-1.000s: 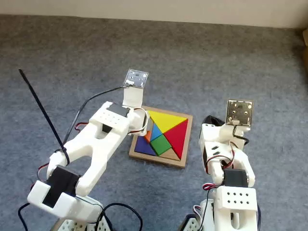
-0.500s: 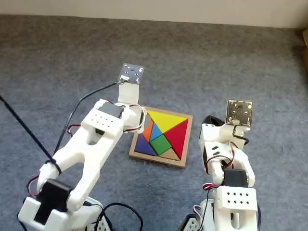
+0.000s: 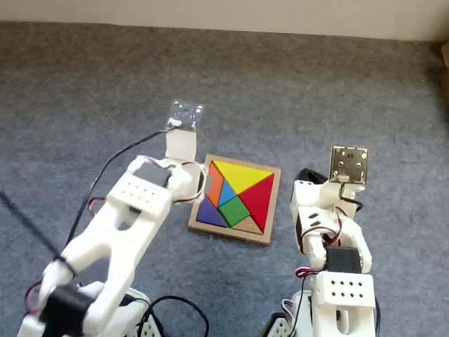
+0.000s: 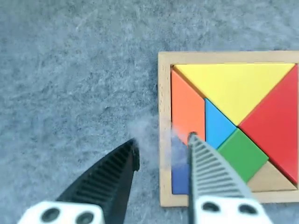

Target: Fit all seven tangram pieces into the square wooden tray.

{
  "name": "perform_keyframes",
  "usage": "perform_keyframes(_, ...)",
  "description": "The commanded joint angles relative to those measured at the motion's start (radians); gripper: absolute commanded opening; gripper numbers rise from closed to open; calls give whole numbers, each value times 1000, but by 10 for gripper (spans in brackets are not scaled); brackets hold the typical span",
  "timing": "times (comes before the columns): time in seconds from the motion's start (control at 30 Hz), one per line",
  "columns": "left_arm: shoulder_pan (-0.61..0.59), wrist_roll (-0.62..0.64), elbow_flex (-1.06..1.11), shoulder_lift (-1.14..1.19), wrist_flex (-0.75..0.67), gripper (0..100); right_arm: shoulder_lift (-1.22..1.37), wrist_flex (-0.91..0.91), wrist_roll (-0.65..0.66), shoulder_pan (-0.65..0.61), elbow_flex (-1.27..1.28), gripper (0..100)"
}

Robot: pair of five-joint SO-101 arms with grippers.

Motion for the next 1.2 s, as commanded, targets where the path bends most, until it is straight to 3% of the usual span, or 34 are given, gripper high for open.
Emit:
perform_keyframes(0.0,-12,-2,76,-223,-18,78,-25,-28,-3,12,-4,6)
perform_keyframes(0.13,-12,-63,170,-358,-92,3,-25,-28,-3,13,-4,6)
perform_keyframes(0.43,-12,-107,306,-593,-163,6,-42,-22,-9,47,-4,6)
perform_keyframes(0.63,-10,-106,386,-777,-169,6,-260,111,-9,28,21,6)
perform_keyframes(0.9,-4,-109,549,-1023,-264,6,-631,113,-2,-36,211,6)
perform_keyframes(1.17,-13,-112,679,-1231,-344,6,-631,108,-3,-36,243,6)
